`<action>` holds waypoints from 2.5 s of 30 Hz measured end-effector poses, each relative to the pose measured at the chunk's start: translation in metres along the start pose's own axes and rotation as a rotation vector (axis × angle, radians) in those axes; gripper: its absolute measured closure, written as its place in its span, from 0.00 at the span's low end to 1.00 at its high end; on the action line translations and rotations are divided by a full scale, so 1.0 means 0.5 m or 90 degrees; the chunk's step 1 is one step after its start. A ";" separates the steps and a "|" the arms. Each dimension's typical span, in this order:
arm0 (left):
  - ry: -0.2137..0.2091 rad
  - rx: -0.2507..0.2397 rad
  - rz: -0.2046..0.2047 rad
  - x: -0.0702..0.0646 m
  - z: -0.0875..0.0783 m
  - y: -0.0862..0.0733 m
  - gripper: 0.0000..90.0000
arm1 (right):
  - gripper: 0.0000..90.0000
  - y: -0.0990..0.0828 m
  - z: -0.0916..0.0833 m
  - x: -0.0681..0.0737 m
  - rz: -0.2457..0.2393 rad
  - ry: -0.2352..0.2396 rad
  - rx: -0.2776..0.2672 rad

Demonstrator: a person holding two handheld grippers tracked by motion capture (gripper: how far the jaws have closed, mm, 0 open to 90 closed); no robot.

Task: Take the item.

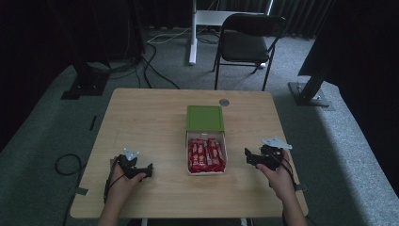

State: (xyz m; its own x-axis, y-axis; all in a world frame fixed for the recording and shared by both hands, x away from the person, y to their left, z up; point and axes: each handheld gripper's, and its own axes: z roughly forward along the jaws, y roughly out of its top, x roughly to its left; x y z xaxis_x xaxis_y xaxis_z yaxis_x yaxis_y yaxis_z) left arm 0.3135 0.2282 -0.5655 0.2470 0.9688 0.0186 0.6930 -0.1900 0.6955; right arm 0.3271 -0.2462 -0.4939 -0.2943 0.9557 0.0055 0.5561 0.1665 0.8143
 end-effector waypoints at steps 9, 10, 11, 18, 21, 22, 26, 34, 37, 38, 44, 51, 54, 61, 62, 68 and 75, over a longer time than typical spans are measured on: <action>0.000 -0.001 0.000 0.000 0.000 0.000 0.02 | 0.15 0.039 -0.003 0.037 -0.007 0.019 -0.028; 0.000 0.000 0.000 0.000 0.000 0.000 0.02 | 0.15 0.043 -0.003 0.042 -0.008 0.023 -0.031; 0.000 -0.001 0.000 0.000 0.000 0.000 0.02 | 0.15 0.048 -0.003 0.048 -0.010 0.027 -0.035; 0.000 0.000 0.000 0.000 0.000 0.000 0.02 | 0.15 0.068 -0.001 0.080 -0.021 0.049 -0.044; 0.000 0.000 0.000 0.000 0.000 0.000 0.02 | 0.15 0.076 -0.001 0.094 -0.025 0.059 -0.049; 0.000 0.000 0.000 0.000 0.000 0.000 0.02 | 0.15 0.080 -0.001 0.100 -0.028 0.061 -0.052; 0.000 -0.001 -0.001 0.000 0.000 0.000 0.02 | 0.15 0.088 0.000 0.117 -0.034 0.076 -0.058; 0.000 0.000 0.000 0.000 0.000 0.000 0.02 | 0.15 0.097 0.007 0.152 -0.046 0.100 -0.059; 0.000 0.002 0.003 0.000 0.000 0.000 0.02 | 0.15 0.099 0.009 0.168 -0.051 0.110 -0.061; 0.000 0.001 0.002 0.000 0.000 0.000 0.02 | 0.15 0.100 0.010 0.171 -0.053 0.112 -0.061; 0.000 0.000 0.001 0.000 0.000 0.000 0.02 | 0.15 0.102 0.017 0.195 -0.062 0.125 -0.058; 0.000 0.001 0.002 0.000 0.000 0.000 0.02 | 0.15 0.101 0.027 0.223 -0.060 0.142 -0.054; 0.000 0.000 0.002 0.000 0.000 0.000 0.02 | 0.15 0.098 0.030 0.232 -0.062 0.145 -0.050; 0.000 0.001 0.003 0.000 0.000 0.000 0.02 | 0.22 0.090 0.037 0.249 -0.073 0.160 -0.040; 0.000 0.001 0.003 0.000 0.000 0.000 0.02 | 0.25 0.089 0.036 0.252 -0.076 0.162 -0.039; 0.001 0.000 0.001 0.000 0.000 0.000 0.02 | 0.36 0.080 0.037 0.274 -0.104 0.159 -0.031; 0.001 -0.002 -0.001 -0.001 0.000 0.000 0.02 | 0.47 0.058 0.054 0.297 -0.100 0.148 -0.009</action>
State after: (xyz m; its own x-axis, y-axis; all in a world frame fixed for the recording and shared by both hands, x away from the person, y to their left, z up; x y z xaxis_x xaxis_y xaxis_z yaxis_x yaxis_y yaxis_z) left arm 0.3134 0.2279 -0.5658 0.2442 0.9695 0.0184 0.6916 -0.1875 0.6975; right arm 0.3204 -0.0930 -0.4852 -0.5475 0.8367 0.0109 0.4789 0.3026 0.8240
